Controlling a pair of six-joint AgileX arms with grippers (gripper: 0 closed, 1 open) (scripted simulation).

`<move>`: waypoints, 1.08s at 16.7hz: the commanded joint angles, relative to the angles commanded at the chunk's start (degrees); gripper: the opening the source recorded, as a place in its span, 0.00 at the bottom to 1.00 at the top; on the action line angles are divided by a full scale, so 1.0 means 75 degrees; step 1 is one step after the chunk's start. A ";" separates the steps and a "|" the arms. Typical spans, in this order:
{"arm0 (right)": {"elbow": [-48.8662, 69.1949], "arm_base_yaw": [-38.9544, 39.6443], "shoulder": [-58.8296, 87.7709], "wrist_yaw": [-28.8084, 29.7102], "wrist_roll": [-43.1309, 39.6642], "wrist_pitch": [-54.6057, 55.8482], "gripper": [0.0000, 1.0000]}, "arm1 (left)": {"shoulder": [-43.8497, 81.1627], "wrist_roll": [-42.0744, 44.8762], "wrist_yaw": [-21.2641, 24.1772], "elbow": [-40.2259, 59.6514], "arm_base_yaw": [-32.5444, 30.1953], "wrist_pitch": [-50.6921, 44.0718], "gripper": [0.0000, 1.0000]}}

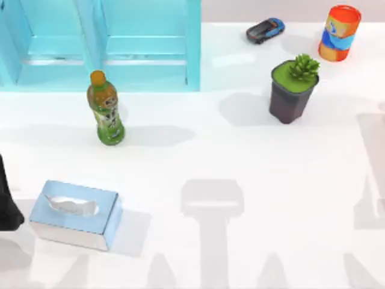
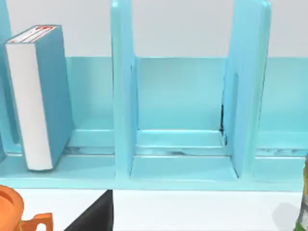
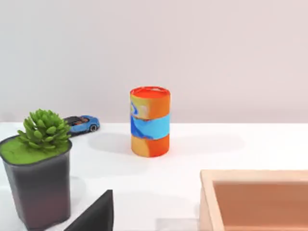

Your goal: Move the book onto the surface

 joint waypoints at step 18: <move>0.0000 0.0000 0.0000 0.0000 0.0000 0.0000 1.00 | 1.0217 0.1339 0.2970 0.5114 0.2324 0.3206 1.00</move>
